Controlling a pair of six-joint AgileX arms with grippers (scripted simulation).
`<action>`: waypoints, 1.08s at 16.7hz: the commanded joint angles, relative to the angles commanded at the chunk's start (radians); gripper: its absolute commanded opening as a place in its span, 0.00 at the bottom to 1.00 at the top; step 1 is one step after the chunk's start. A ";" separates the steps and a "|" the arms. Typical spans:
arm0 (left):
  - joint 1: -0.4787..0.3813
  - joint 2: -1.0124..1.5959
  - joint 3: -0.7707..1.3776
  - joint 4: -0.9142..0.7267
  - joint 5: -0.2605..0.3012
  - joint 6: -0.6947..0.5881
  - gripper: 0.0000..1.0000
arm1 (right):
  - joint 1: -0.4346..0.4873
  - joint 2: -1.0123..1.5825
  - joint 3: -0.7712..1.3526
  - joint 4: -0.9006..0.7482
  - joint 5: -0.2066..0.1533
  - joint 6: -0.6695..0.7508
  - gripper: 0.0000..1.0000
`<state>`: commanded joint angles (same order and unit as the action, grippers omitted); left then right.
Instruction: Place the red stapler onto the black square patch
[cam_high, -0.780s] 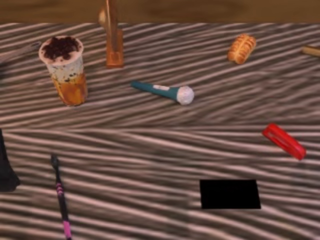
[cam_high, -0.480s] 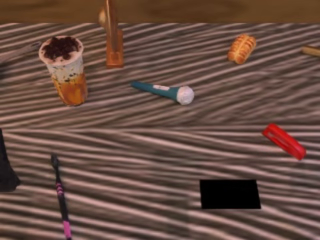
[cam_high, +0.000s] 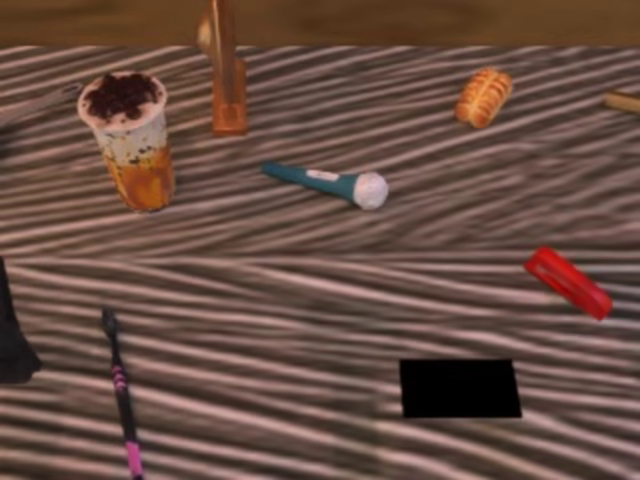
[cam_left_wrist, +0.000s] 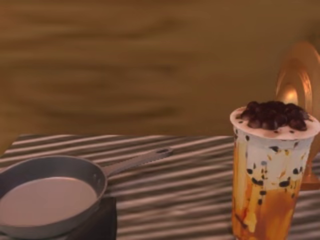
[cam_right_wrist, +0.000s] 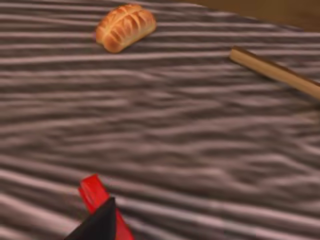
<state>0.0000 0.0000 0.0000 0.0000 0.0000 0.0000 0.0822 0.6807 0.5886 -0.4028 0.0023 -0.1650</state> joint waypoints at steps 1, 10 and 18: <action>0.000 0.000 0.000 0.000 0.000 0.000 1.00 | 0.012 0.113 0.083 -0.059 0.001 -0.024 1.00; 0.000 0.000 0.000 0.000 0.000 0.000 1.00 | 0.119 0.999 0.784 -0.571 0.000 -0.233 1.00; 0.000 0.000 0.000 0.000 0.000 0.000 1.00 | 0.169 1.407 1.140 -0.802 -0.001 -0.332 1.00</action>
<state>0.0000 0.0000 0.0000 0.0000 0.0000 0.0000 0.2514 2.0877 1.7281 -1.2043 0.0016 -0.4967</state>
